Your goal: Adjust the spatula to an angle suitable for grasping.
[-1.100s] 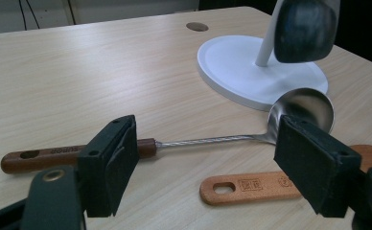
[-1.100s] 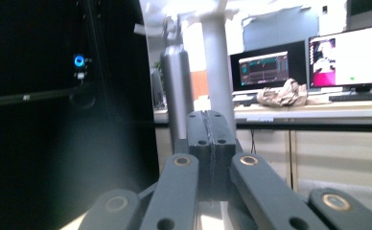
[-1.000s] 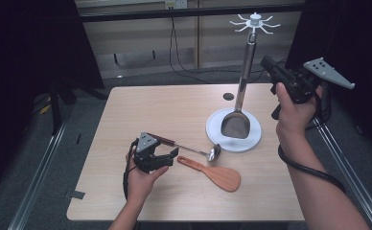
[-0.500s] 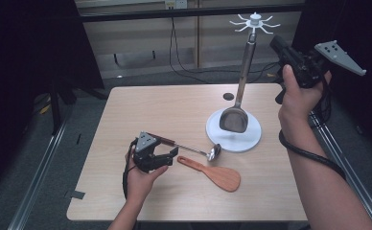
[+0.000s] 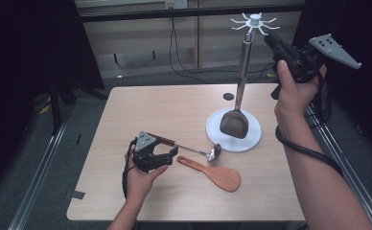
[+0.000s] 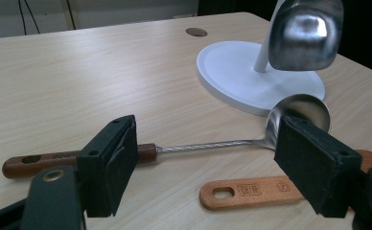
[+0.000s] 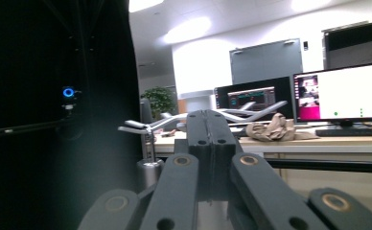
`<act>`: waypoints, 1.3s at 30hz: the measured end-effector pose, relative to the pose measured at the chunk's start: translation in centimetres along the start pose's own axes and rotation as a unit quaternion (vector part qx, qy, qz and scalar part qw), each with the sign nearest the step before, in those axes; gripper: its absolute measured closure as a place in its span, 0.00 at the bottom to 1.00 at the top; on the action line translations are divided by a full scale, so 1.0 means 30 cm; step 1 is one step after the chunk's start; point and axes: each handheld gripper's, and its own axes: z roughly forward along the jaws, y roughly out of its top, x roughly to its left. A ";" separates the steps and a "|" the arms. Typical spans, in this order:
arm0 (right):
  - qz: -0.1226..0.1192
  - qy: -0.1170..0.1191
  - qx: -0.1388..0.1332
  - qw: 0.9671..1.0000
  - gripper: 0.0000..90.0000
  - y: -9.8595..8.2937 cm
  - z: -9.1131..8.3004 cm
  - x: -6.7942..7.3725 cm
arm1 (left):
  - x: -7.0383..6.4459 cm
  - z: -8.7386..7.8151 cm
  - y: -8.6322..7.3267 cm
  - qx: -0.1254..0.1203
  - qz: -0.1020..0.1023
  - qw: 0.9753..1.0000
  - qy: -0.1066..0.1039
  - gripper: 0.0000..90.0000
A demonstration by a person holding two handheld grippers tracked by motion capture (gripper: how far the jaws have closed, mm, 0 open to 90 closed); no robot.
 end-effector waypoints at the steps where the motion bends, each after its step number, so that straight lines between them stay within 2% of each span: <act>1: 0.001 0.003 0.001 1.000 1.00 0.000 0.002 0.006 | 0.000 0.000 0.000 0.000 0.000 1.000 0.000 0.26; 12: -0.007 0.020 0.010 1.000 1.00 -0.007 0.019 0.035 | 0.001 0.000 0.000 0.001 -0.001 1.000 0.001 0.25; 26: -0.005 0.023 0.019 1.000 1.00 -0.010 0.028 0.052 | 0.001 -0.003 0.001 -0.002 -0.003 1.000 0.000 0.25; 34: 0.007 0.029 0.015 0.999 0.99 -0.029 -0.002 0.038 | 0.001 -0.003 0.000 0.000 0.001 1.000 0.002 0.25; 39: 0.013 0.038 0.019 0.999 0.92 -0.059 -0.044 0.029 | -0.002 0.000 -0.003 0.001 0.001 1.000 0.003 0.25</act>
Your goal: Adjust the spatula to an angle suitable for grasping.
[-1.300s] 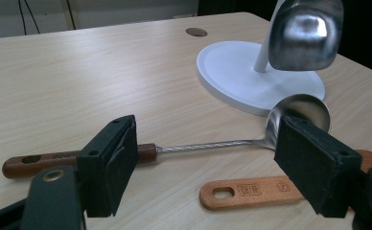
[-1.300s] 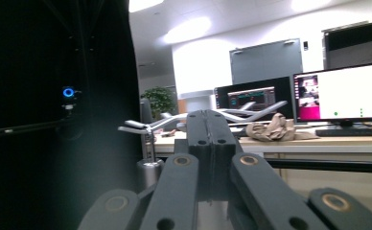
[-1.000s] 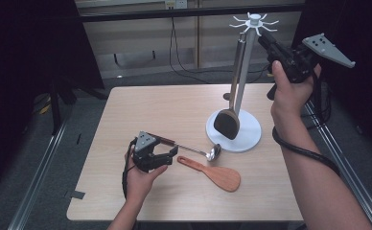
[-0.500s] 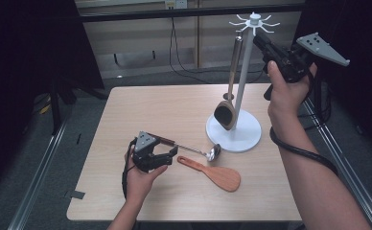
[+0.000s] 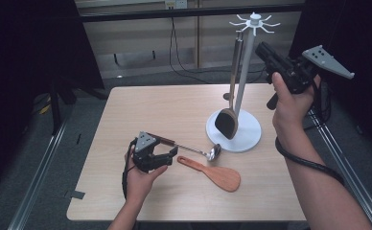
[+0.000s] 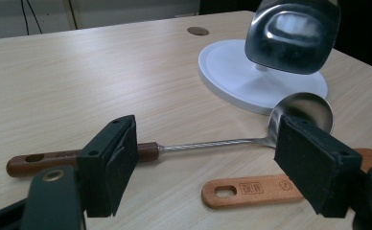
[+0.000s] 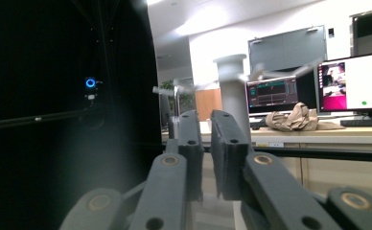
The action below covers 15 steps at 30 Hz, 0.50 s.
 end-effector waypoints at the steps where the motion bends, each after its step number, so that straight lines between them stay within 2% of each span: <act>1: 0.001 0.004 0.001 1.000 0.90 -0.007 -0.007 -0.002 | -0.001 0.001 -0.001 0.000 -0.001 1.000 0.000 0.25; 4: 0.007 0.009 0.009 1.000 0.84 -0.038 -0.033 -0.008 | -0.001 0.002 -0.001 0.005 0.005 1.000 0.000 0.25; 15: 0.030 0.017 0.036 0.999 0.61 -0.161 -0.122 -0.019 | 0.002 0.009 -0.010 0.010 0.002 1.000 0.004 0.25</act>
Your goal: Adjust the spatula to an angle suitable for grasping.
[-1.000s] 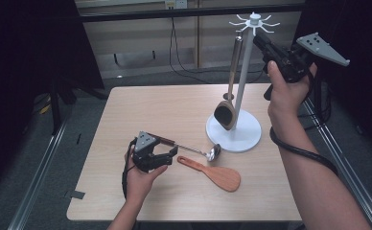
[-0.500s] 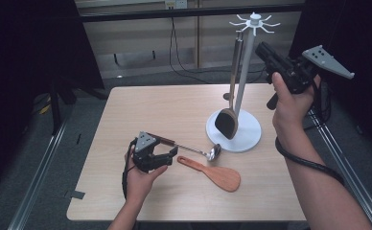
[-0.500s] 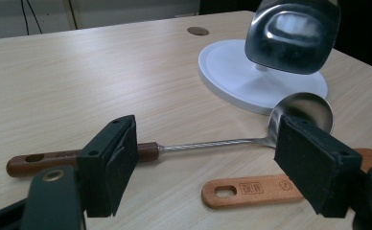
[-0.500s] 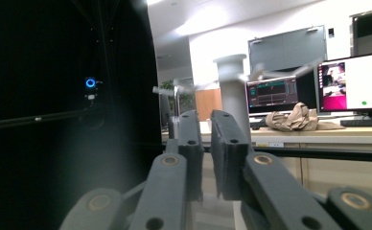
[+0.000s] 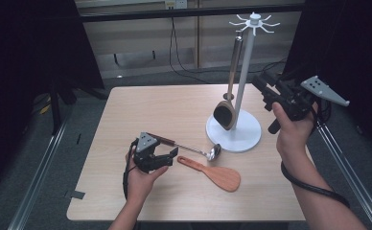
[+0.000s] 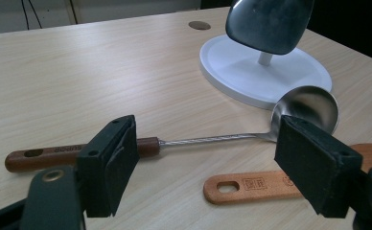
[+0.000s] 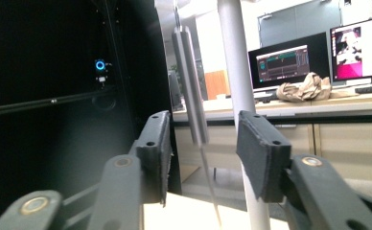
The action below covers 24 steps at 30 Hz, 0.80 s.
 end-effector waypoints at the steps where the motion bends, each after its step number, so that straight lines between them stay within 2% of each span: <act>1: 0.001 0.001 0.003 1.000 0.59 -0.011 -0.006 -0.001 | 0.001 0.000 -0.001 0.001 0.001 1.000 0.001 0.25; 12: -0.002 0.009 0.032 0.999 0.43 -0.113 -0.064 0.002 | 0.007 0.006 -0.011 0.006 -0.002 1.000 0.003 0.25; 24: -0.011 0.018 0.075 0.997 0.36 -0.221 -0.106 0.010 | 0.009 0.011 -0.021 0.012 -0.004 1.000 0.005 0.25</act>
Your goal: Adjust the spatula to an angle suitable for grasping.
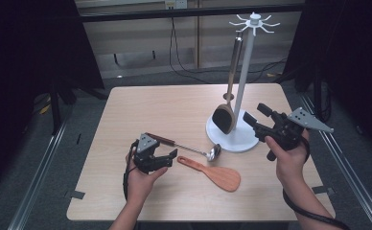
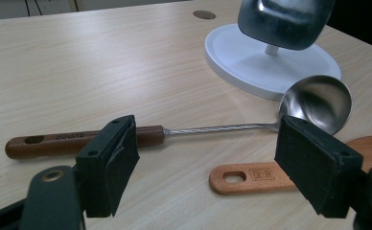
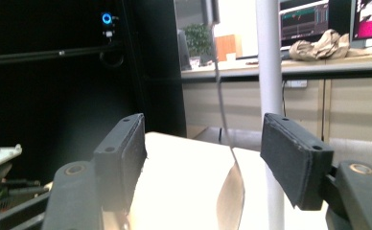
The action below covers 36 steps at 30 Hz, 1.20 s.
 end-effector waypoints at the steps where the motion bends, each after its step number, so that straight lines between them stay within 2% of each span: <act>1: 0.000 0.001 0.003 1.000 0.36 -0.010 0.000 0.001 | -0.001 0.001 -0.001 0.000 0.000 1.000 0.000 0.25; 9: 0.004 0.010 0.040 0.999 0.34 -0.087 0.014 0.006 | -0.002 0.004 -0.008 0.006 0.000 1.000 -0.001 0.25; 17: 0.004 0.018 0.064 0.998 0.32 -0.130 0.032 0.015 | 0.008 0.008 -0.015 0.011 -0.004 1.000 0.000 0.25; 20: 0.008 0.019 0.072 0.997 0.31 -0.141 0.030 0.016 | 0.015 0.012 -0.021 0.013 -0.005 1.000 0.005 0.25; 22: -0.001 0.021 0.079 0.997 0.31 -0.150 0.028 0.014 | 0.024 0.015 -0.022 0.016 -0.004 1.000 0.008 0.25; 24: 0.001 0.020 0.084 0.996 0.30 -0.157 0.026 0.019 | 0.032 0.017 -0.021 0.015 -0.006 1.000 0.013 0.26; 26: 0.000 0.021 0.089 0.996 0.30 -0.161 0.021 0.019 | 0.045 0.017 -0.019 0.018 0.001 1.000 0.017 0.27; 27: 0.001 0.021 0.089 0.996 0.30 -0.163 0.021 0.021 | 0.045 0.021 -0.020 0.012 -0.010 1.000 0.021 0.28; 30: -0.002 0.021 0.093 0.995 0.29 -0.164 0.018 0.019 | 0.061 0.024 -0.019 0.022 0.000 0.999 0.029 0.36; 32: -0.001 0.019 0.092 0.996 0.28 -0.164 0.015 0.015 | 0.077 0.030 -0.019 0.026 -0.008 0.999 0.035 0.44; 33: 0.001 0.020 0.090 0.996 0.28 -0.163 0.013 0.013 | 0.088 0.034 -0.020 0.023 -0.020 0.999 0.038 0.47; 34: -0.001 0.016 0.093 0.996 0.28 -0.163 0.010 0.010 | 0.099 0.038 -0.021 0.025 -0.023 0.999 0.041 0.53; 36: 0.004 0.017 0.092 0.996 0.28 -0.164 0.007 0.009 | 0.123 0.043 -0.020 0.035 -0.012 0.998 0.053 0.62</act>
